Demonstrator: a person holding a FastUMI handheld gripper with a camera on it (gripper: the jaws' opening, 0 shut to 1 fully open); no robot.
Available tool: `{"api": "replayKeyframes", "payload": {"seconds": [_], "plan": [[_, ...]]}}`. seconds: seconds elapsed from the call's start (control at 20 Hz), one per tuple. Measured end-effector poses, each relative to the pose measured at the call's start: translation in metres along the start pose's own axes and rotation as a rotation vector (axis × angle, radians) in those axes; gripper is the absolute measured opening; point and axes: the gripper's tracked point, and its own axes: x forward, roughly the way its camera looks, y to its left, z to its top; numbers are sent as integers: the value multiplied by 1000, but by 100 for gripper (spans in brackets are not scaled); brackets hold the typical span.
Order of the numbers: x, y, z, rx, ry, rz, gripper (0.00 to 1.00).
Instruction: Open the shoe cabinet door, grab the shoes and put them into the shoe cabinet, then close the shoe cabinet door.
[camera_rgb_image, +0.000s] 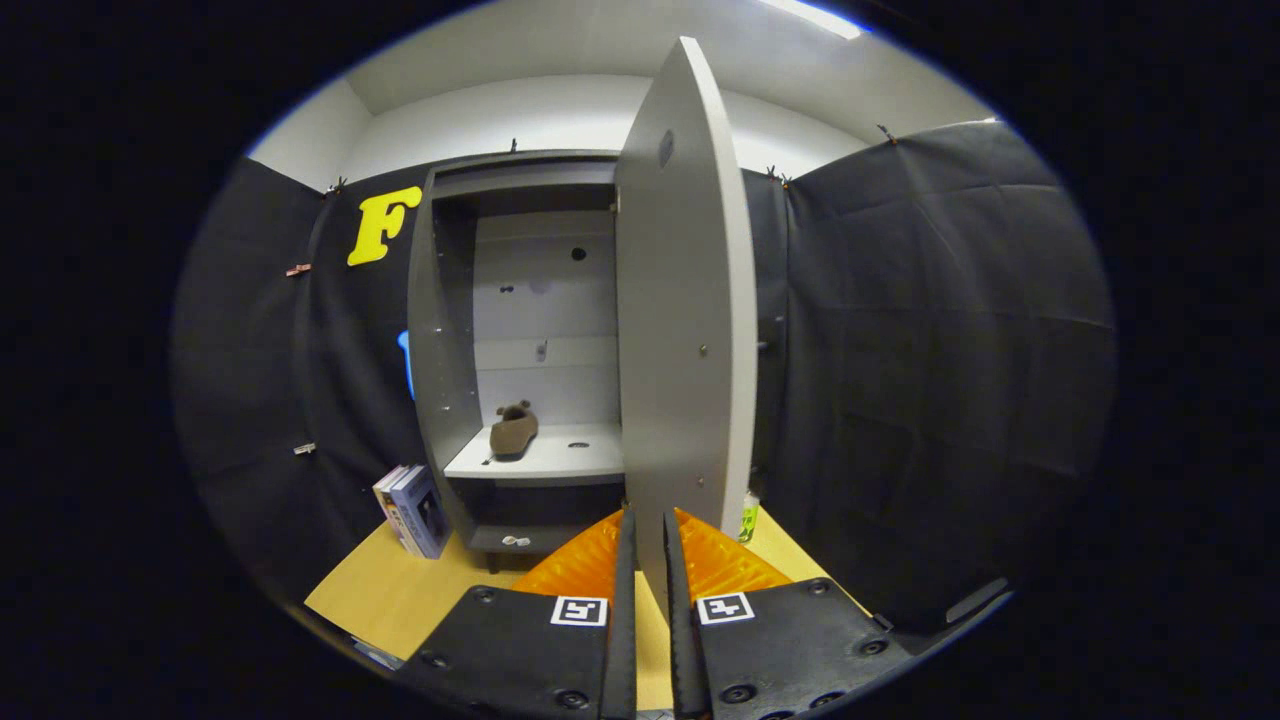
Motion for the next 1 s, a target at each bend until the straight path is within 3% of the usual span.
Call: {"api": "replayKeyframes", "payload": {"seconds": [0.4, 1.0], "plan": [[29, 70, -115, -7, 299, 142, 18], [63, 144, -306, -8, 735, 167, 18]]}}
